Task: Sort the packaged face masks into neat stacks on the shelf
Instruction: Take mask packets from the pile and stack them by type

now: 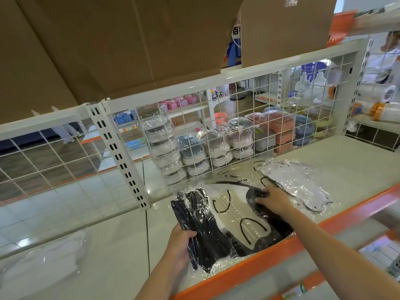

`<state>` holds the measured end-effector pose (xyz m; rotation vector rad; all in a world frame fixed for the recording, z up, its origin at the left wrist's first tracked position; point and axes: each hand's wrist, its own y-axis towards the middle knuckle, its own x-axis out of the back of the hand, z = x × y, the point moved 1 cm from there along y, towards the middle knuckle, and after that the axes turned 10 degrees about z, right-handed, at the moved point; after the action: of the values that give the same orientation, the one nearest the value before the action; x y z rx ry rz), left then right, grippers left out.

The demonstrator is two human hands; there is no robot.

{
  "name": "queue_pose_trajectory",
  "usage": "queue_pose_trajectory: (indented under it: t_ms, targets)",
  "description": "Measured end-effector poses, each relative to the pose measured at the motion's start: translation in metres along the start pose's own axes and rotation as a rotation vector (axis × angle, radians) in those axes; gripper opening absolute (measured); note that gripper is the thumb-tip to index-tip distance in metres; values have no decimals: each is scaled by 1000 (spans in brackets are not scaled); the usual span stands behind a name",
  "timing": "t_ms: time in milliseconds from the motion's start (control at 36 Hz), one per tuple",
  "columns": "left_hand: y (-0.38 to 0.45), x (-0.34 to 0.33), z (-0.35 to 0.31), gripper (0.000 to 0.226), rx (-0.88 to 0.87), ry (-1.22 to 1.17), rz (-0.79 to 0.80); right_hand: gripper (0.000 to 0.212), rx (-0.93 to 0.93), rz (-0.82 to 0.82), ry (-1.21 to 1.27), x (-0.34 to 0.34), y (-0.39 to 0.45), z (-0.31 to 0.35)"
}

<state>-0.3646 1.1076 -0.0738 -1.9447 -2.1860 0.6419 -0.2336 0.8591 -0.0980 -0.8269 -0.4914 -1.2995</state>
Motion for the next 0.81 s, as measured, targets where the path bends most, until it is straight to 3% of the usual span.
queue_pose_trajectory:
  t_ms: [111, 278, 389, 500, 556, 667, 806]
  targets:
    - [1, 3, 0, 33, 0, 16, -5, 14, 12, -154, 45, -4, -5, 8]
    - [2, 4, -2, 32, -10, 23, 10, 21, 24, -399, 225, 2, -12, 20]
    - [2, 4, -3, 32, -19, 20, 30, 8, 54, -457, 564, 6, -13, 20]
    - [5, 6, -3, 25, -7, -28, 18, 19, 53, -309, 1309, 7, -18, 21]
    - [8, 8, -3, 22, 10, -64, 13, 19, 82, -159, 1486, 7, -25, 22]
    - [11, 12, -3, 19, 27, -135, 7, 14, 159, 180, 1410, -1, -32, 28]
    - [10, 16, -6, 28, 24, -178, -10, 22, 206, 349, 1214, -17, -32, 39]
